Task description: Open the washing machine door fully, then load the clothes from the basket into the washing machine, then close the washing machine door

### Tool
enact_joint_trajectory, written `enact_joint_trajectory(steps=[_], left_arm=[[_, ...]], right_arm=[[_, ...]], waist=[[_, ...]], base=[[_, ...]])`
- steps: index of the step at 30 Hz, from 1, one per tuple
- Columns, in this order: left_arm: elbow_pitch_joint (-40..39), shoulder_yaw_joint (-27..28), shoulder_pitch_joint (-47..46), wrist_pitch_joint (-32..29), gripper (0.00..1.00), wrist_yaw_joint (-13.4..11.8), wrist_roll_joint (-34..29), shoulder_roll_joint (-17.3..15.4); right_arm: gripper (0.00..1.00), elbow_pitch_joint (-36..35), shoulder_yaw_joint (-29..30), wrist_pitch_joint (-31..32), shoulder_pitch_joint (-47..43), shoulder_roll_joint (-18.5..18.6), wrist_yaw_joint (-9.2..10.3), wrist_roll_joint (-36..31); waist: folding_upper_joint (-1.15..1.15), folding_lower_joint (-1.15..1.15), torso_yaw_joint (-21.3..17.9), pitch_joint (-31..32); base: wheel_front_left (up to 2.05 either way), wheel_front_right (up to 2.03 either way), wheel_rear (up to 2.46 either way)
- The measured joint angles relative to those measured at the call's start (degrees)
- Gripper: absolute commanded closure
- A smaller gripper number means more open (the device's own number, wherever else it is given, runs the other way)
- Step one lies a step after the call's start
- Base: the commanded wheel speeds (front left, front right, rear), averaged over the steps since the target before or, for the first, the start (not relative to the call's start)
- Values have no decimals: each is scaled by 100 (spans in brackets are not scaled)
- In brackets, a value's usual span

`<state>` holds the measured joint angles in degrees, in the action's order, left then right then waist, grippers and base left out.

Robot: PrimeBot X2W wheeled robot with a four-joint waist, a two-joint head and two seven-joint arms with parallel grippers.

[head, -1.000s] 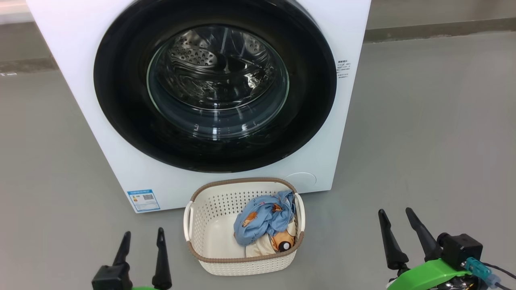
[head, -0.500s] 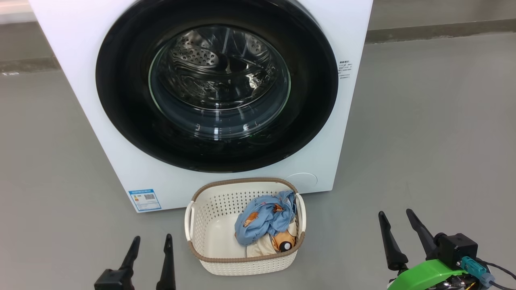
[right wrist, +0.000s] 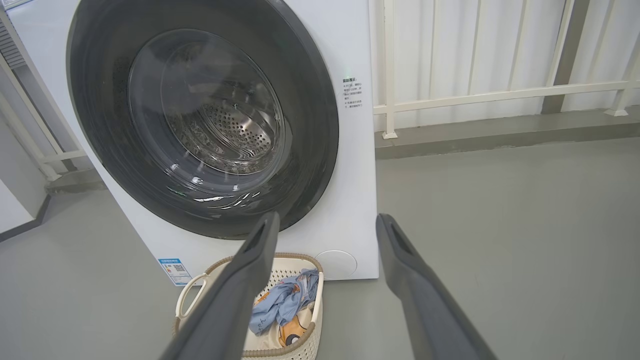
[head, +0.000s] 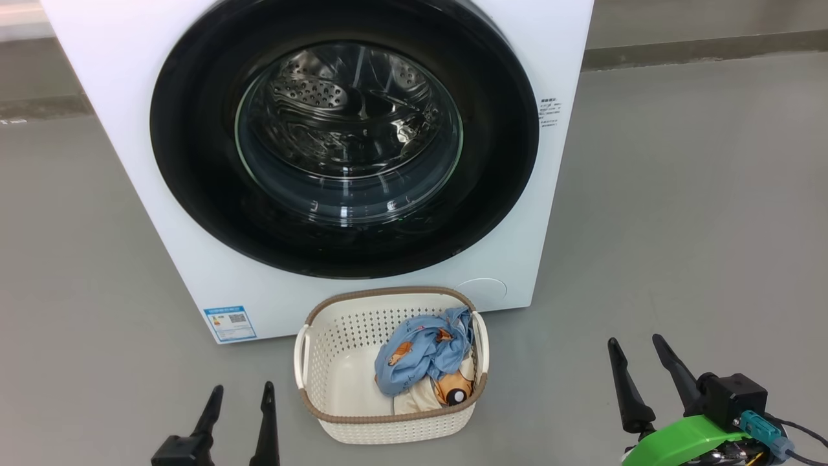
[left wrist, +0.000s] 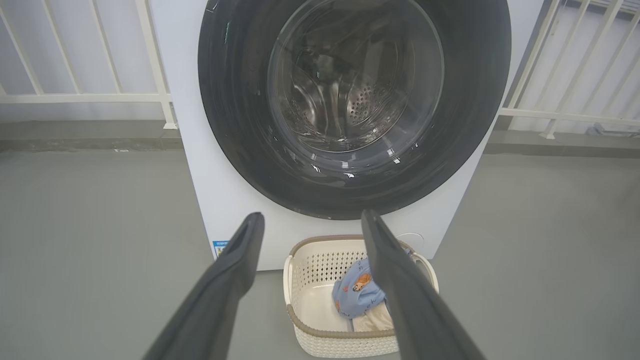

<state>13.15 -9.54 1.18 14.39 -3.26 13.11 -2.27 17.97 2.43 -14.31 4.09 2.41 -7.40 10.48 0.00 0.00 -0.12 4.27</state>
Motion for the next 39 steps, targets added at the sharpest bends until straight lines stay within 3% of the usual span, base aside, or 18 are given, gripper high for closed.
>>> enact_joint_trajectory(steps=[39], left_arm=[[181, -14, -1, 0, 0, 187, 207, -7]], right_arm=[[0, 19, -11, 0, 4, -1, 0, 18]], waist=[[0, 0, 37, 29]], base=[[7, 7, -14]])
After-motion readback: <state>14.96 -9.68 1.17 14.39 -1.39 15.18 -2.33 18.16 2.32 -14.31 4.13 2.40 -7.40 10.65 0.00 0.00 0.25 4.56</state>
